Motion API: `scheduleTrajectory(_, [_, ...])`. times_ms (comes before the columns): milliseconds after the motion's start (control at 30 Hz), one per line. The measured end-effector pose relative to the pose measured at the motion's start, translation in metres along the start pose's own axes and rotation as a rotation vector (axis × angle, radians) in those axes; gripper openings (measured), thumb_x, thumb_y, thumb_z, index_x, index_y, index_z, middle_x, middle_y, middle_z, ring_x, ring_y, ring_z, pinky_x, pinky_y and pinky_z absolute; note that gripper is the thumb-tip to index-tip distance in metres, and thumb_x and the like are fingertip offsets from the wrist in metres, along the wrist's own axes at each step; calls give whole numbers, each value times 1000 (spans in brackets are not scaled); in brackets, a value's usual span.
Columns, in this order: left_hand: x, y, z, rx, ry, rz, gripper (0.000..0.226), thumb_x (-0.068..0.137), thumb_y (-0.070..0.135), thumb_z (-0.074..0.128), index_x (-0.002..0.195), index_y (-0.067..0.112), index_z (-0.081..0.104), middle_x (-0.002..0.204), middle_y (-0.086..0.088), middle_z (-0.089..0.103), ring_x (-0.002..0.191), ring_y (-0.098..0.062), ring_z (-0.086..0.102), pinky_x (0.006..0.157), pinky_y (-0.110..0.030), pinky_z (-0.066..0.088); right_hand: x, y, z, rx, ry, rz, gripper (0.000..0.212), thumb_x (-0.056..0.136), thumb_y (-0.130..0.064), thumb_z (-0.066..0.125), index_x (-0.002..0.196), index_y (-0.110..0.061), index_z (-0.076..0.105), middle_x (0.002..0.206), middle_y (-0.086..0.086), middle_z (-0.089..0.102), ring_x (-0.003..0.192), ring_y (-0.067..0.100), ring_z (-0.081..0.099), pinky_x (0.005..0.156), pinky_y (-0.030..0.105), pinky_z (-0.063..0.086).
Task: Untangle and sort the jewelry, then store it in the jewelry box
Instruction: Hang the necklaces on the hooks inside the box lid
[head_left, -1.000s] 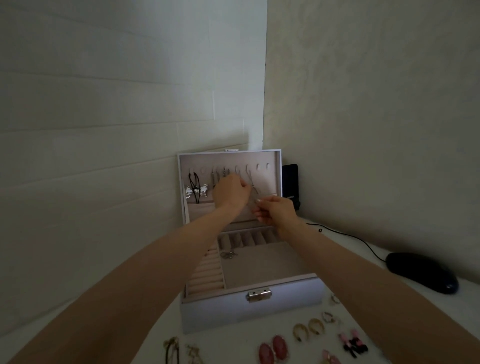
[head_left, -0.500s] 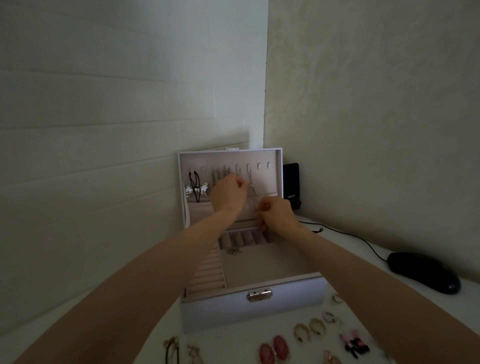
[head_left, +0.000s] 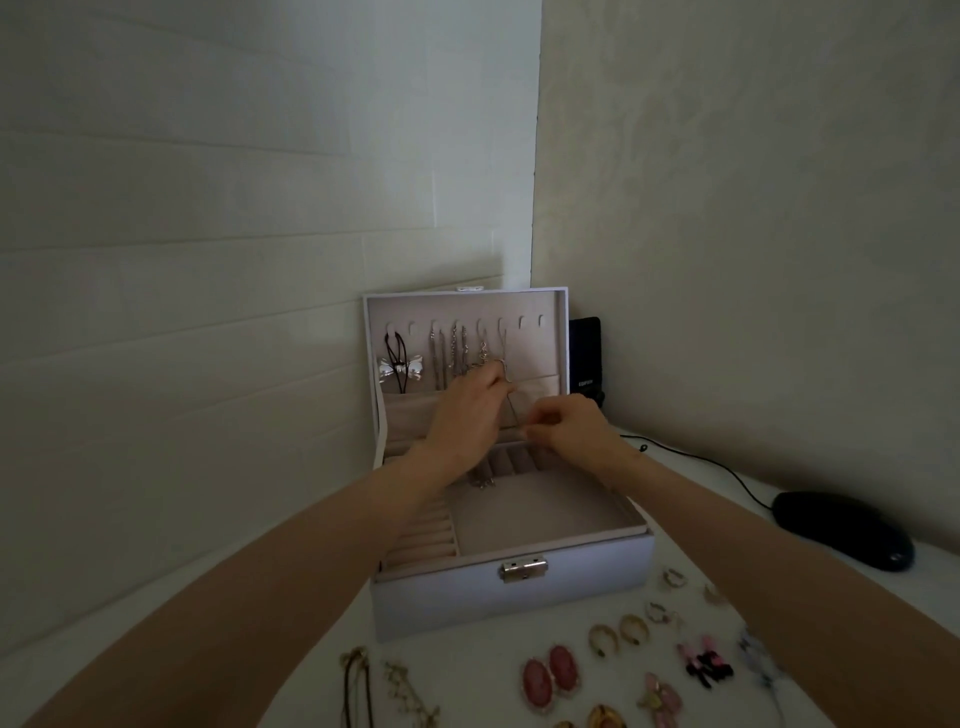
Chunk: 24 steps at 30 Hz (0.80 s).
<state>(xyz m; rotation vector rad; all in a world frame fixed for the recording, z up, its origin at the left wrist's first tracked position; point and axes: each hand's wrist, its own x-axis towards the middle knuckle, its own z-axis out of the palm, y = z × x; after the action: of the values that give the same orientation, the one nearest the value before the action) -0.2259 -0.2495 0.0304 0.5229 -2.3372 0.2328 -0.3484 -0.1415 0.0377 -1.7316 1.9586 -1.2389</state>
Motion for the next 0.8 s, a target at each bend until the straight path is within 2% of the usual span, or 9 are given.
scheduleTrajectory(133, [-9,2,5,104,60,10,52,65,-3,67,115,10,64,112,-5,59,103,-28,54,88,-33,34,-10,-3,-12,286,35,22,17,81,-3,68,67,-10,63,55,-8,58,50,0,52,54,15,44])
scheduleTrajectory(200, [-10,8,5,1,25,-28,50,74,1,64,122,12,58,123,-4,55,115,-24,47,94,-30,30,-12,-6,-18,376,-17,50,18,80,2,66,65,-8,61,52,-9,56,49,2,51,51,14,41])
scheduleTrajectory(267, [-7,13,2,-186,34,-112,35,85,7,61,119,12,58,120,-4,56,113,-19,48,94,-26,34,-15,-10,-22,418,-111,83,16,82,-1,63,68,-7,63,60,-3,63,51,7,52,50,16,41])
scheduleTrajectory(333, [-2,22,-5,-419,132,-274,19,90,11,58,108,10,64,109,-4,63,100,-14,56,87,-22,42,-15,-11,-23,477,-126,105,18,88,-8,58,73,-6,67,73,5,69,52,10,53,49,18,41])
scheduleTrajectory(433, [7,35,-17,-1020,258,-728,17,94,11,53,101,6,67,96,-4,69,83,-10,63,77,-21,50,-7,-10,-21,571,22,160,15,92,-13,55,85,-7,68,76,9,68,47,13,54,45,21,43])
scheduleTrajectory(500, [10,42,-24,-1438,234,-1014,20,96,8,44,98,4,64,89,-5,69,72,-9,66,65,-19,52,1,-9,-18,577,86,193,13,91,-9,58,101,-4,66,83,11,68,51,14,57,46,21,48])
scheduleTrajectory(567, [8,45,-28,-1648,186,-1129,25,94,3,32,88,7,55,77,-5,70,65,-12,68,63,-24,54,10,-9,-11,564,108,222,22,90,-5,58,111,-3,63,94,13,67,62,16,62,50,22,52])
scheduleTrajectory(667, [6,45,-31,-1715,160,-1175,22,94,7,29,86,8,49,63,-4,70,54,-15,67,54,-25,54,24,-15,-3,569,143,235,26,92,-4,55,118,-5,61,107,14,63,78,19,62,55,25,54])
scheduleTrajectory(800, [8,37,-30,-1377,37,-1101,13,96,24,52,87,16,57,70,0,64,49,-7,48,39,-16,37,42,-21,3,578,174,272,27,93,-7,54,119,-7,62,99,10,66,75,15,62,60,25,50])
